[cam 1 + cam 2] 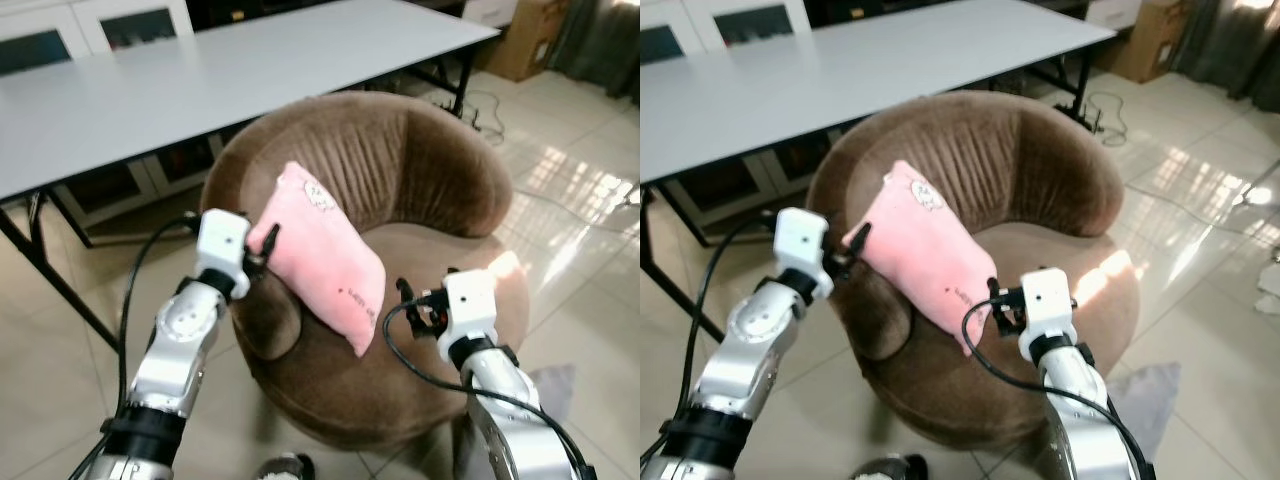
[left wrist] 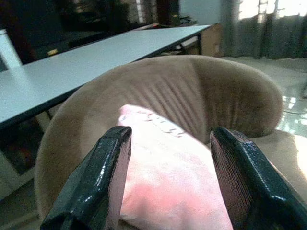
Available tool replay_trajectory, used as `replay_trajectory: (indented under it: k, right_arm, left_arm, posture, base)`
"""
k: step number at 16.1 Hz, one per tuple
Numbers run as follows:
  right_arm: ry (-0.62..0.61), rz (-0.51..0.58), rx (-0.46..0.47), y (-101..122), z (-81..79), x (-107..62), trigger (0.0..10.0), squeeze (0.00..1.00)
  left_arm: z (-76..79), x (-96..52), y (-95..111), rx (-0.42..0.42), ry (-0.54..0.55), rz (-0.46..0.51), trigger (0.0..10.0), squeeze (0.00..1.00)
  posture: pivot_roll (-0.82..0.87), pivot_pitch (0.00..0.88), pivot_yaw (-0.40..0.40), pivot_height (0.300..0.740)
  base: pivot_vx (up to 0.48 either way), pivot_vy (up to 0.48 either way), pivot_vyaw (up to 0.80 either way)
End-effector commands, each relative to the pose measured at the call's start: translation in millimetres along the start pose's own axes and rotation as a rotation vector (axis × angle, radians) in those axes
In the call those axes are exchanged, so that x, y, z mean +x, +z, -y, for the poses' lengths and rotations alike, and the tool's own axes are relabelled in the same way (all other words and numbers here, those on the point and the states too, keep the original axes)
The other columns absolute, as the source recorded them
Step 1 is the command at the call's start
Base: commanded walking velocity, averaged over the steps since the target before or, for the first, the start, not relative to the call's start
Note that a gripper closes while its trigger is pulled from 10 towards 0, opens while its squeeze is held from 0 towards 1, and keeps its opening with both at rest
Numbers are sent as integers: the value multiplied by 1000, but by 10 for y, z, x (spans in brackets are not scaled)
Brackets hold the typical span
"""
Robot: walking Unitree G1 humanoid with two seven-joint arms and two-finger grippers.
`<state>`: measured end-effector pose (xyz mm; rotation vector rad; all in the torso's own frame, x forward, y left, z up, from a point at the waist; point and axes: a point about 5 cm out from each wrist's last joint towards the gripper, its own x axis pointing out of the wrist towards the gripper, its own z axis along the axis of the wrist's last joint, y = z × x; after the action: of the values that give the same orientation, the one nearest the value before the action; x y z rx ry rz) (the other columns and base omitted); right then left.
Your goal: Move the pillow to the sofa from floor
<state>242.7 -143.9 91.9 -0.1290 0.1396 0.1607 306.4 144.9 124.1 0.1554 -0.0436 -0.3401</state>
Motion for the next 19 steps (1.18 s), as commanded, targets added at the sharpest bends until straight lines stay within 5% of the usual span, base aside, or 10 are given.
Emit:
replay_trajectory:
  k: [1,13,19]
  right_arm:
    - [-29,-18,11,-27,48,-7,10000,0]
    - [-6,-16,-26,0,19,24,10000,0]
    - [0,-12,-38,24,32,49,10000,0]
  left_arm:
    - [48,-17,23,12,-23,-11,10000,0]
    - [82,-31,19,6,-13,-63,10000,0]
    - [47,-15,-3,-3,39,-79,10000,0]
  posture:
    - [-88,0,83,740]
    - [-86,0,81,740]
    - [-87,0,76,740]
  base:
    - [0,-307,0]
    - [0,-476,0]
    - [0,-480,800]
